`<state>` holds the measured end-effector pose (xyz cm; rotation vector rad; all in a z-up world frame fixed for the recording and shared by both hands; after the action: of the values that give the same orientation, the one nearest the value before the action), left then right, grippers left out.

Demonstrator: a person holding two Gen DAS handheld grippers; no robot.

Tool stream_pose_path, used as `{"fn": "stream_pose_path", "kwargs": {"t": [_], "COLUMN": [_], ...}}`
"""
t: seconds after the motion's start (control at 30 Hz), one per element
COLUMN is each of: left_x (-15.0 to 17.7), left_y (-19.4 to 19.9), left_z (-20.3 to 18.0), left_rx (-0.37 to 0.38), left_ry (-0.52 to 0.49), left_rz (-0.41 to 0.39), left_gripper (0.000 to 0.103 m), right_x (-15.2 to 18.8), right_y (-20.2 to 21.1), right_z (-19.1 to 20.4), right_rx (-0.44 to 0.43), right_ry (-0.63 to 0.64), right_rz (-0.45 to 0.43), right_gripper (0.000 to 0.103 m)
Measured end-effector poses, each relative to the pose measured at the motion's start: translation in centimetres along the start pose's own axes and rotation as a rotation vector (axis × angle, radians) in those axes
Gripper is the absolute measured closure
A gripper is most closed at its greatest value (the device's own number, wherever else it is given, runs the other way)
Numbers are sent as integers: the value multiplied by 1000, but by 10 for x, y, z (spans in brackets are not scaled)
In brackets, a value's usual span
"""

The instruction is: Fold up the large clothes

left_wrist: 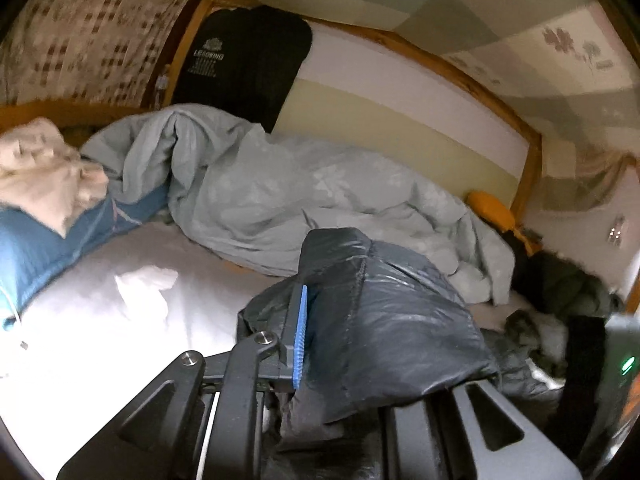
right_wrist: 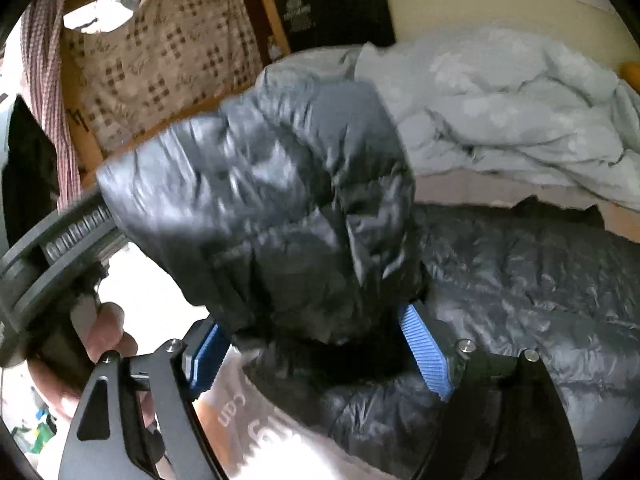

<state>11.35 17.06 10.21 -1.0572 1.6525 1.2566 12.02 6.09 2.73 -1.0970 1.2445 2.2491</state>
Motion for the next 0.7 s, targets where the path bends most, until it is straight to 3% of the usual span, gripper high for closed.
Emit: {"fn": "stream_pose_path", "kwargs": {"t": [0.17,0.2,0.27,0.3,0.33,0.37,0.43,0.57,0.7], "left_x": [3,4,7,8,10,12,16,22,28], "left_y": [-3,-3,-4,-5,-5,-7,-10,-14,-22], "left_z": [-17,-21,-32,-37,-41,-45,-50,-54,-52], "left_rx": [28,37,59,67,68,65,65,110,65], "left_ry": [-52,-67,-98,-113,-128,-141,-161,-149,-158], "left_rz": [-1,-6,-6,-5,-2,6,17,53,81], "left_gripper": [82,82,72,70,61,44,31,25,25], "right_x": [-27,-31,-35,-37,-38,-40,-44,-59,-76], "right_y": [39,46,51,51,53,58,68,98,129], "right_z": [-19,-24,-28,-32,-34,-40,-51,-87,-136], "right_rx": [105,133,144,153,175,220,284,412,586], "right_ry": [-1,12,53,80,91,103,126,109,117], "right_rz": [-255,-289,-292,-276,-276,-293,-317,-369,-414], "right_gripper": [25,32,77,86,89,90,91,91,91]}}
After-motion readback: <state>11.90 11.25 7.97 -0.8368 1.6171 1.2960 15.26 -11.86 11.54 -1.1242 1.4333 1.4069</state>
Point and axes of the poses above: each gripper's, at about its wrist camera, not at the fingertips, and y roughly against the way its jaws point, z to its left, x to its underside, the point moved 7 cm from there along -y, roughly the way its jaws point, and after that the axes turned 6 degrees about -y, right-handed, at the moved point
